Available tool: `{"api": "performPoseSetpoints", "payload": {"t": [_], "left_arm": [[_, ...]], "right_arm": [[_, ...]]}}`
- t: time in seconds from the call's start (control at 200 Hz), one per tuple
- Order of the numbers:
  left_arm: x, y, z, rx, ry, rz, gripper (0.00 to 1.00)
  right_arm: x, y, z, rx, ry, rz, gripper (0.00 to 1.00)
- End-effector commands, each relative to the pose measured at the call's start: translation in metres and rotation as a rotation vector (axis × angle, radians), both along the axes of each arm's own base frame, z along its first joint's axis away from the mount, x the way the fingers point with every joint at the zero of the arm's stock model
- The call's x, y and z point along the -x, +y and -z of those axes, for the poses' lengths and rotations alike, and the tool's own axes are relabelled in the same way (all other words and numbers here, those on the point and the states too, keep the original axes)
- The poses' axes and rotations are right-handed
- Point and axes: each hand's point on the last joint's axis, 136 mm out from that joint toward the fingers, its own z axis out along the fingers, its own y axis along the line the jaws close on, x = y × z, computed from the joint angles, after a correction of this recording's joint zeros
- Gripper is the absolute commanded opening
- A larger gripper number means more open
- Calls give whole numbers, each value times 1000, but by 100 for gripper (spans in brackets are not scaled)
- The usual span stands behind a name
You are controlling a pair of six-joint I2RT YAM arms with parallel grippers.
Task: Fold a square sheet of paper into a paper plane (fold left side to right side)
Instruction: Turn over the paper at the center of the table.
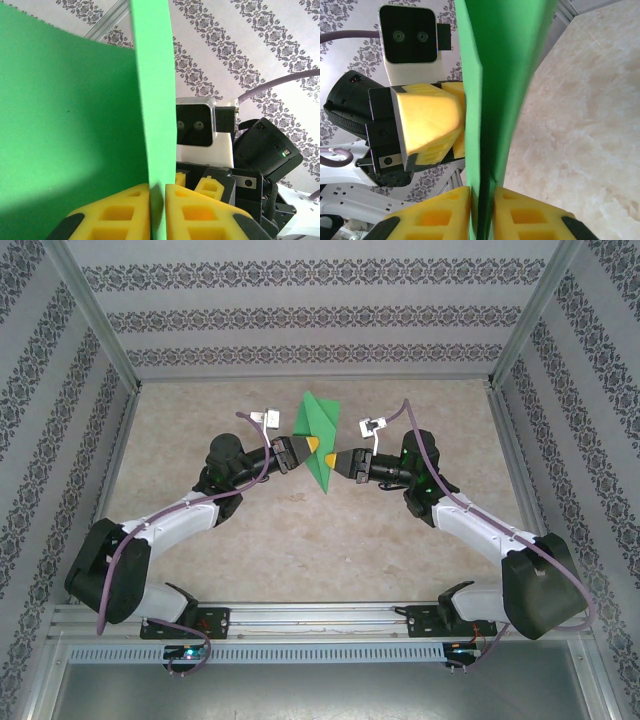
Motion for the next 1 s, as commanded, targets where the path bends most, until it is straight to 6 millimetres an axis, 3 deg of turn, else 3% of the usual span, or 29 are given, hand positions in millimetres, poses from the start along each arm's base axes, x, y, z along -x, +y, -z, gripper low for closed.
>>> {"api": "performPoseSetpoints", "payload": {"t": [0.0,0.23,0.355,0.515,0.764,0.994], "left_arm": [[4,-2,-9,31,-49,-1,21],[7,16,-2,-56,-57,-72,34],[11,38,0,-130,-68,-151,41],[23,70,7,-288,-95,-277,59],[42,119,7,-474,-126,-468,77],[50,175,15,-592,-40,-716,86]], "right_arm": [[0,-1,-17,-2,-75,12,16],[0,-10,-11,46,-80,51,7],[-2,-17,0,135,-81,93,2],[-6,-30,13,298,-93,165,0],[-15,-58,38,688,-131,333,0],[-21,-73,56,1137,-214,454,0]]}}
